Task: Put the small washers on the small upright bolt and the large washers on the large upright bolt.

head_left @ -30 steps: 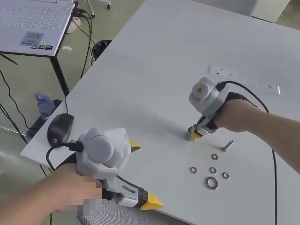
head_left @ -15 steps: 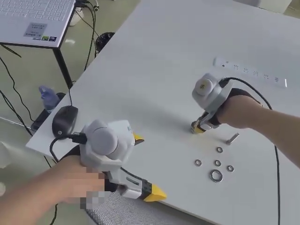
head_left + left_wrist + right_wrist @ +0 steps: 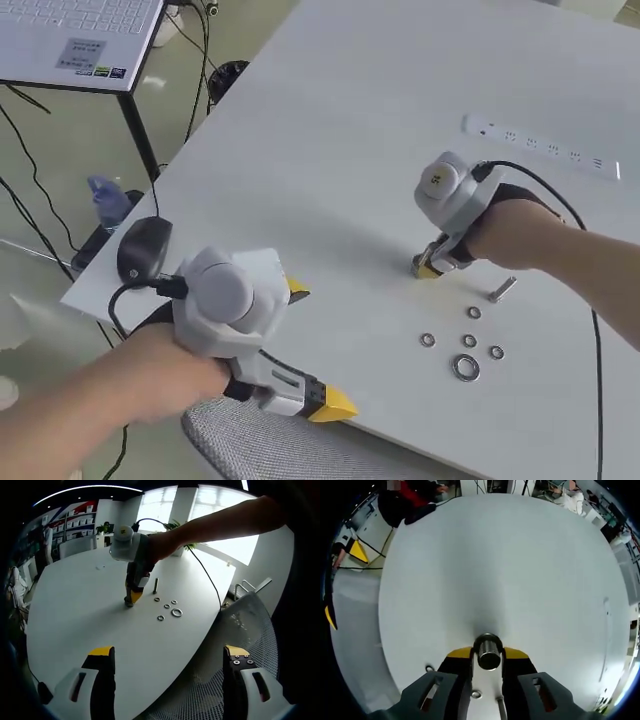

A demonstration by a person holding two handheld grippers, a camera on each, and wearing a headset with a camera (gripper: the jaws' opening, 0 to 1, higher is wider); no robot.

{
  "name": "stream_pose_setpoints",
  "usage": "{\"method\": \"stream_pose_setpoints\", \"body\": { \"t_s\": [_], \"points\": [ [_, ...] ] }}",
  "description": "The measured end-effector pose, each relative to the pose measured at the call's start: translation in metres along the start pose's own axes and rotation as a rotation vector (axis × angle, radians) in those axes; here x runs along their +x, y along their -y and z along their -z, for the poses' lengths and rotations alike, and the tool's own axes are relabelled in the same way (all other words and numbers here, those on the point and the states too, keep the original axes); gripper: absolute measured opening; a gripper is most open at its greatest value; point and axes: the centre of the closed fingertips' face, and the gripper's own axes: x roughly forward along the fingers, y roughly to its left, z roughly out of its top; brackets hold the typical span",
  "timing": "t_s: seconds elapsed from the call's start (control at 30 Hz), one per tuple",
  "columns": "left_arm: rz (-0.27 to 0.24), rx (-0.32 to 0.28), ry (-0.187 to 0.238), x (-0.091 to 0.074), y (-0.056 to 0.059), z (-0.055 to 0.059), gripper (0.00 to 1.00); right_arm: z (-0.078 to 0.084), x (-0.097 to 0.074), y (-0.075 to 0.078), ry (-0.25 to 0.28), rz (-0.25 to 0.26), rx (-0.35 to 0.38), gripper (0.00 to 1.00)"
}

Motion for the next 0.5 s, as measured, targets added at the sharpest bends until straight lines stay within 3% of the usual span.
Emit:
{"method": "stream_pose_setpoints", "body": {
  "t_s": [0.5],
  "points": [
    [0.003, -0.007, 0.007, 0.0002, -0.0007, -0.0028, 0.88, -0.0009, 0.0026, -0.0006, -0.004, -0.004, 0.005, 0.21]
  ]
}}
